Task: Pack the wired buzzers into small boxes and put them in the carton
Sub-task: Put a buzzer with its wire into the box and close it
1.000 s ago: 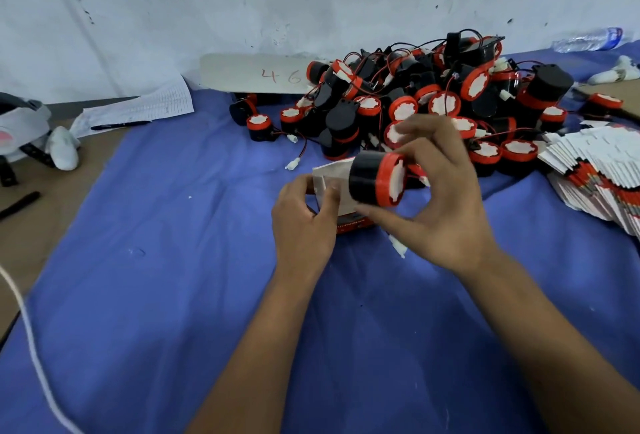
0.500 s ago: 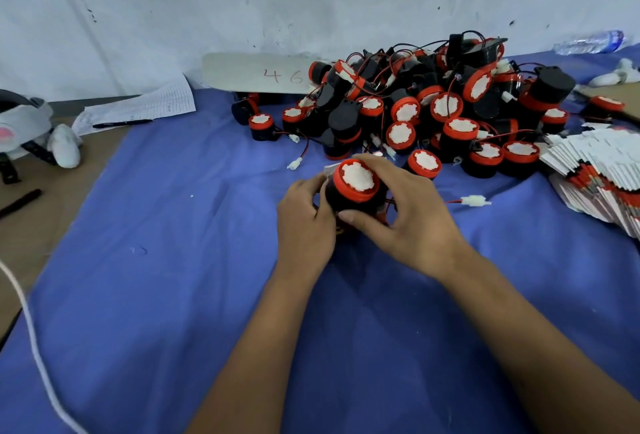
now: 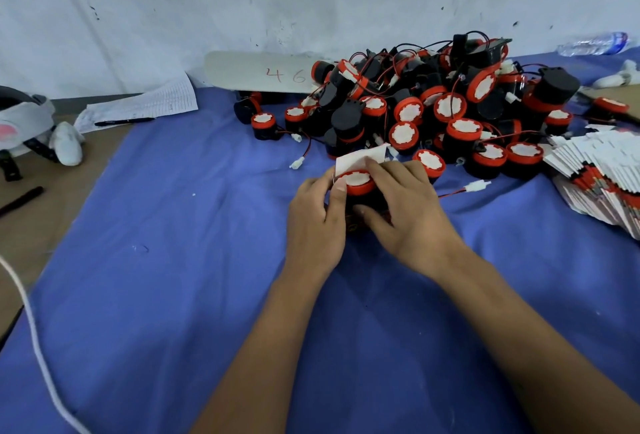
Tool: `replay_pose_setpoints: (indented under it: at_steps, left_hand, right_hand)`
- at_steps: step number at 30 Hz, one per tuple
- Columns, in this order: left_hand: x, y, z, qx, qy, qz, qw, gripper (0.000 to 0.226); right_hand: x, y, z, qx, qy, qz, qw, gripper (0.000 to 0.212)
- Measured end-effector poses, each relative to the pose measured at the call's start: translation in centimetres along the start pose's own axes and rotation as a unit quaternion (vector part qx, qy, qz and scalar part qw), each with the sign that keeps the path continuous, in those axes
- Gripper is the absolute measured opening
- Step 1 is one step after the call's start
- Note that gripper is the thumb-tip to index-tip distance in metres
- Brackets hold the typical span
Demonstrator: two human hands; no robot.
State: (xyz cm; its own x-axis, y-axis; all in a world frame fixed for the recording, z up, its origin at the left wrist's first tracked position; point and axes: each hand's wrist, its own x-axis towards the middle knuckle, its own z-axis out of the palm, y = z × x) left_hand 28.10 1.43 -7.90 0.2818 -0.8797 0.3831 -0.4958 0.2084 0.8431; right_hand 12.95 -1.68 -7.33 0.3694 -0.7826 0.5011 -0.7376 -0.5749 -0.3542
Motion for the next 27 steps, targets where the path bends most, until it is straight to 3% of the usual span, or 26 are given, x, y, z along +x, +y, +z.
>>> replay_pose_setpoints:
  at_steps: [4, 8, 13, 16, 24, 27]
  left_hand:
    - [0.0, -0.1, -0.1, -0.002, 0.002, 0.001, 1.0, 0.034]
    - [0.0, -0.1, 0.0, 0.001, -0.007, 0.006, 1.0, 0.036]
    - [0.1, -0.2, 0.1, -0.006, -0.001, -0.002, 1.0, 0.033]
    - [0.0, -0.3, 0.1, 0.0, -0.002, 0.013, 1.0, 0.035]
    - [0.0, -0.3, 0.2, -0.019, -0.009, 0.009, 1.0, 0.033]
    - [0.0, -0.3, 0.4, -0.027, -0.018, -0.008, 0.999, 0.026]
  right_hand:
    - [-0.2, -0.1, -0.2, 0.032, 0.038, -0.02, 0.999, 0.053]
    - [0.2, 0.0, -0.4, 0.092, 0.024, -0.01, 0.995, 0.053]
    - [0.2, -0.2, -0.4, -0.044, 0.06, -0.034, 0.997, 0.031]
    - [0.2, -0.1, -0.7, -0.067, 0.066, -0.048, 0.994, 0.023]
    - [0.4, 0.4, -1.5, -0.013, 0.098, -0.078, 0.992, 0.008]
    - [0.4, 0.7, -1.5, 0.018, 0.058, -0.084, 0.995, 0.015]
